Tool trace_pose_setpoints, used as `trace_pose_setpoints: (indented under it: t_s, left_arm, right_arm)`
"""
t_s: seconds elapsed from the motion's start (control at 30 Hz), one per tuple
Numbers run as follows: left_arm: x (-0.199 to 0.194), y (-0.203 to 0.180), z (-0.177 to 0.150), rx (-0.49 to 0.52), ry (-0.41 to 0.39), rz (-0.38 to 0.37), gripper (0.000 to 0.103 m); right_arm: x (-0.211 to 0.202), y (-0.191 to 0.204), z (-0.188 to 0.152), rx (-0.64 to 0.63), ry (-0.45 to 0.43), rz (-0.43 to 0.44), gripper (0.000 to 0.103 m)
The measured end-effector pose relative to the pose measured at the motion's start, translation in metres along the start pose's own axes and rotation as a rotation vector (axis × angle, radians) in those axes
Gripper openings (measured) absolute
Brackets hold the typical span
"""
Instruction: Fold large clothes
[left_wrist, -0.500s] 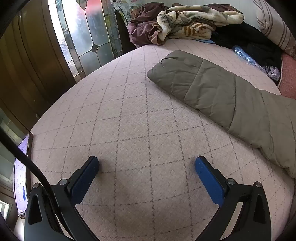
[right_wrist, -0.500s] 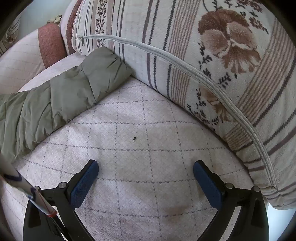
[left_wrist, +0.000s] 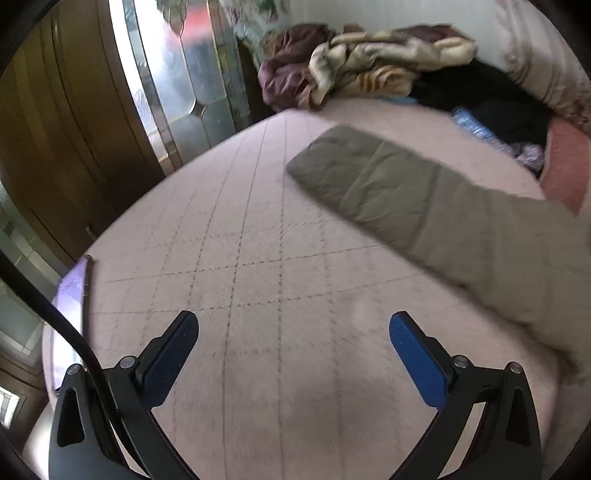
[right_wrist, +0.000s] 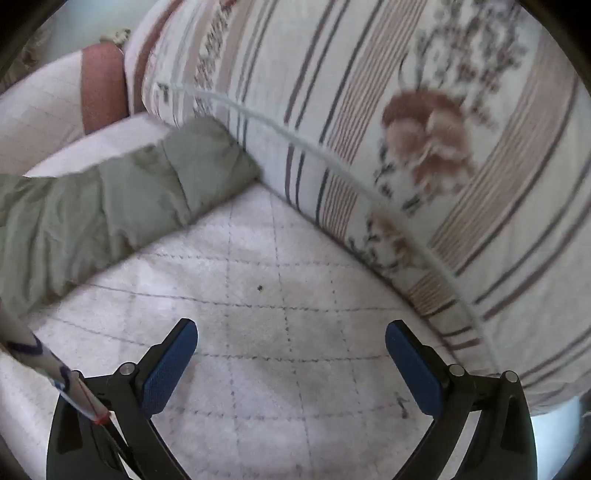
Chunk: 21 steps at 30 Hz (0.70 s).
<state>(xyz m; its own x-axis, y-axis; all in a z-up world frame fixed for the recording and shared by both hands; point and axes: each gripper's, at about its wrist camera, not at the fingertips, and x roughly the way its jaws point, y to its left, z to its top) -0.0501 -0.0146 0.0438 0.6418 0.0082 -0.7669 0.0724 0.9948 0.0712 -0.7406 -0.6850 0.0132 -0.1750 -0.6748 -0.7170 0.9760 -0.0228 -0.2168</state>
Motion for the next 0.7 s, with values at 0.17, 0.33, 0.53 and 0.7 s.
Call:
trace_pose_setpoints:
  t_s: [0.17,0.33,0.53,0.7]
  left_arm:
    - [-0.068,-0.009,-0.002,0.000,-0.082,-0.073,0.103]
    - [-0.145,-0.022,-0.012,0.058,-0.169,-0.128,0.103]
    - [-0.222,-0.030,-0.061,0.110,-0.228,-0.204,0.103]
    - [-0.272,-0.028,-0.107,0.114,-0.209,-0.318,0.103]
  right_arm:
    - [-0.057,-0.014,-0.009,0.013,-0.099,0.068,0.103]
    - [-0.118,-0.017,-0.009,-0.002,-0.190,0.131,0.103]
    - [-0.196,-0.026,-0.026,-0.016,-0.282,0.239,0.103]
    - [-0.246,-0.026,-0.043,-0.061,-0.343,0.311,0.103]
